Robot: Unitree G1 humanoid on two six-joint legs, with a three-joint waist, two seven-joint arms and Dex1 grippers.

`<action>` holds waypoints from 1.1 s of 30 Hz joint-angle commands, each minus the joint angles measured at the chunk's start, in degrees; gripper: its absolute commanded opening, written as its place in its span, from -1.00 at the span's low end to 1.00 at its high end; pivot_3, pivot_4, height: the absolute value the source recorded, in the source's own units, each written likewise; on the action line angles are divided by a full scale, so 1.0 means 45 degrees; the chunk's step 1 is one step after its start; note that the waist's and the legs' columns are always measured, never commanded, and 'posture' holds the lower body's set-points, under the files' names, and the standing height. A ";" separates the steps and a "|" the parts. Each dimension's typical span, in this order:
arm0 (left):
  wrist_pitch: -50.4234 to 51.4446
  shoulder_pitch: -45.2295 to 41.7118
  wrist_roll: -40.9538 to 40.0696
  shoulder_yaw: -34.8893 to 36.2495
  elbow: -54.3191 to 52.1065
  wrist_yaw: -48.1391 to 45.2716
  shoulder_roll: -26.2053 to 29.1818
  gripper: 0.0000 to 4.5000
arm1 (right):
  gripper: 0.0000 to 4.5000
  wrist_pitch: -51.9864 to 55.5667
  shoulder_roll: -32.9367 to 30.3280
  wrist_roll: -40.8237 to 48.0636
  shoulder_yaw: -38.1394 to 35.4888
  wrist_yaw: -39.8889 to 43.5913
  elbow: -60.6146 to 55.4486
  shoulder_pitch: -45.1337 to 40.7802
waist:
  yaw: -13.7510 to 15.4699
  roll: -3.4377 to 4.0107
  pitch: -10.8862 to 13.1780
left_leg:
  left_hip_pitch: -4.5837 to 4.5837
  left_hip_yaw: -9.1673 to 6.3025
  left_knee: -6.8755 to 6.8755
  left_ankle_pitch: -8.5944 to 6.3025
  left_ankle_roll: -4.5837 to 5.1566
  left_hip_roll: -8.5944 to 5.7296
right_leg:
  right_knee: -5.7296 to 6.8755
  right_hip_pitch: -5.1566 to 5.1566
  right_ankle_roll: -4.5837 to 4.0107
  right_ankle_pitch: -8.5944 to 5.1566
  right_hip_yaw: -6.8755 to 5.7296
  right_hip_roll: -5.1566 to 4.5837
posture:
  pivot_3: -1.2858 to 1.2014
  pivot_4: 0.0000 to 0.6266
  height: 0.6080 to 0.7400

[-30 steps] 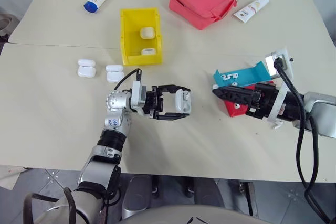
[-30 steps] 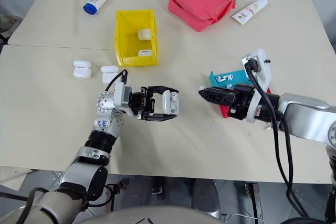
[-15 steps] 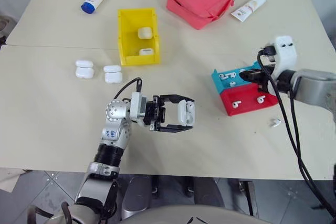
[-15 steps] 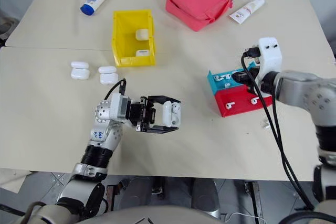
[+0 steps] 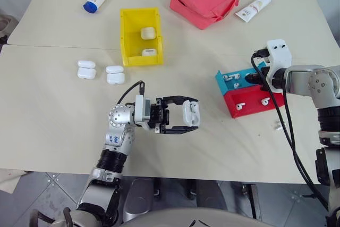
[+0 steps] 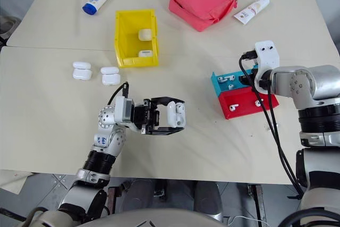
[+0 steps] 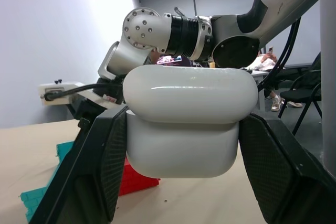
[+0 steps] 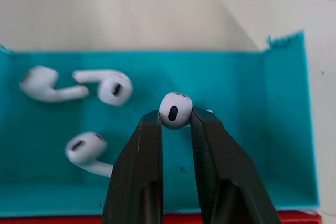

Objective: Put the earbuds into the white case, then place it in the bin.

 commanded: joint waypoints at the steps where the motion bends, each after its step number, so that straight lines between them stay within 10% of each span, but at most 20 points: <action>1: -0.0272 0.0123 0.0032 -0.0071 -0.0356 0.0162 -0.0098 0.25 | -0.83 0.0135 0.0115 -0.0823 -0.0182 0.0480 -0.0008 -0.0387 | 0.0001 0.0001 0.0000 | 0.0000 -0.0001 0.0000 0.0000 0.0000 0.0000 | 0.0000 0.0000 0.0000 0.0000 -0.0001 0.0001 | 0.03 -0.52 1.00; 8: -0.0473 0.0065 0.0044 -0.0071 -0.0194 0.0330 -0.0144 0.25 | 0.19 0.0347 0.0284 -0.1862 -0.0072 0.1502 -0.0242 -0.0580 | 0.0006 0.0001 -0.0001 | 0.0000 -0.0001 -0.0001 0.0000 -0.0001 0.0000 | 0.0000 -0.0001 0.0000 0.0000 -0.0001 0.0002 | 0.03 -0.52 1.00; 24: -0.0708 0.0067 0.0139 -0.0139 -0.0029 0.0586 -0.0369 0.25 | 0.19 -0.3607 -0.2414 -0.6023 0.4292 0.8307 0.0165 -0.2474 | -0.0040 0.0005 0.0000 | 0.0005 0.0010 -0.0003 0.0002 -0.0005 0.0004 | -0.0004 -0.0006 0.0001 0.0000 0.0007 0.0007 | 0.03 -0.52 1.00; 33: -0.0915 0.0342 0.0236 -0.0140 -0.0237 0.0839 -0.0368 0.25 | 0.19 -0.5014 -0.1526 -0.8220 0.5461 1.1137 0.2950 -0.3820 | -0.0038 0.0005 0.0000 | 0.0006 0.0013 -0.0001 0.0002 -0.0005 0.0001 | -0.0005 -0.0006 0.0001 0.0000 0.0003 -0.0001 | 0.03 -0.52 1.00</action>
